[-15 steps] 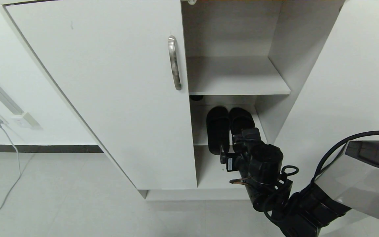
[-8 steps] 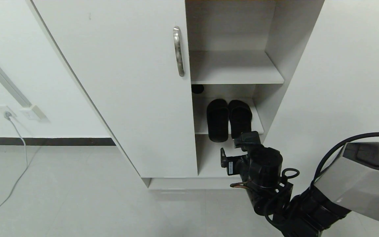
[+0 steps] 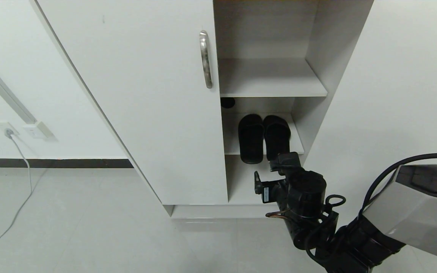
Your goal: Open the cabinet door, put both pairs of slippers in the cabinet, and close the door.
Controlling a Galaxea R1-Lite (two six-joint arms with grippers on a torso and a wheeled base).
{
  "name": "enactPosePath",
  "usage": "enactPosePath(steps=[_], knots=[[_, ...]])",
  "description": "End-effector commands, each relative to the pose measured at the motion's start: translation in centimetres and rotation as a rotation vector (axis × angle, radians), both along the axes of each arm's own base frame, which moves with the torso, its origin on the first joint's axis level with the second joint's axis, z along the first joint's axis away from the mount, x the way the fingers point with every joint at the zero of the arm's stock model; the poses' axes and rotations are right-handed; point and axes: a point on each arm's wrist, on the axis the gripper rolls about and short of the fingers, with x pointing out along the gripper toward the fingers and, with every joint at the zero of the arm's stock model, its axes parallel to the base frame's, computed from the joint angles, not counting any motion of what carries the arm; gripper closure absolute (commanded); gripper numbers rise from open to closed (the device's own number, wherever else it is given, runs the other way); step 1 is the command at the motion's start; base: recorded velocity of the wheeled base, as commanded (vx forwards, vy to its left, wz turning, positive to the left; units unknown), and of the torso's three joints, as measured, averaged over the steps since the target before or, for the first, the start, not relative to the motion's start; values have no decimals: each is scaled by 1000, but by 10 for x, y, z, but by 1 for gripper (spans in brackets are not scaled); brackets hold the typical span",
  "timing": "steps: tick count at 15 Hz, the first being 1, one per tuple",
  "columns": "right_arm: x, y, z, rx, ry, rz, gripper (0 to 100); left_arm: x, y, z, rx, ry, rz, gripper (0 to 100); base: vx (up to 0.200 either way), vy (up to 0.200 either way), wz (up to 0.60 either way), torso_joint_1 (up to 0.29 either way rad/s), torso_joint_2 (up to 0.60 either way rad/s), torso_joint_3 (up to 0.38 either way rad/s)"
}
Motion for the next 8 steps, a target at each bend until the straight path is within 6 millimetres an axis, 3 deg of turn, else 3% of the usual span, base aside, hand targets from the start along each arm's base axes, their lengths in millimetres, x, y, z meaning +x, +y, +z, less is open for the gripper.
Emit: enactPosePath(steps=[1,6,8], knots=[[0,0,-3,-6,6,0,0,0,0,0,0,3,0,100,0,0,0,0,0,0],[0,0,-6,-14,12,0,0,0,0,0,0,1,0,100,0,0,0,0,0,0],[0,0,-6,-16,13,0,0,0,0,0,0,1,0,100,0,0,0,0,2,151]])
